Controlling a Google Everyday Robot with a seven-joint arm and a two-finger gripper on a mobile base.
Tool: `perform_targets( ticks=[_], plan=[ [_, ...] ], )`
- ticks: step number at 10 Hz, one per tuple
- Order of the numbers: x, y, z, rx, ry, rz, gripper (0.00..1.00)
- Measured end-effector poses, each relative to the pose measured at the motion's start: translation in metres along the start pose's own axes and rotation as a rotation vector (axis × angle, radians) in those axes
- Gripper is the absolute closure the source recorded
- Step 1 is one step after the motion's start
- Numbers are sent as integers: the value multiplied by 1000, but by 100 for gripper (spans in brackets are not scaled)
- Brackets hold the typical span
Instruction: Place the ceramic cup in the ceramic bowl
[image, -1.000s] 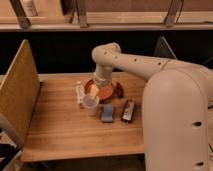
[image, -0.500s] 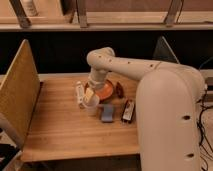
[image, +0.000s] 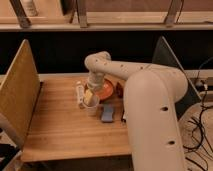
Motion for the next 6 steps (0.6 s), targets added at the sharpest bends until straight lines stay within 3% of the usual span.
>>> perform_targets(
  ticks=[3,6],
  plan=[
    [-5,-16,8,-4,0,13,64],
    [4,-26,-4,-14,-16,39,95]
  ],
)
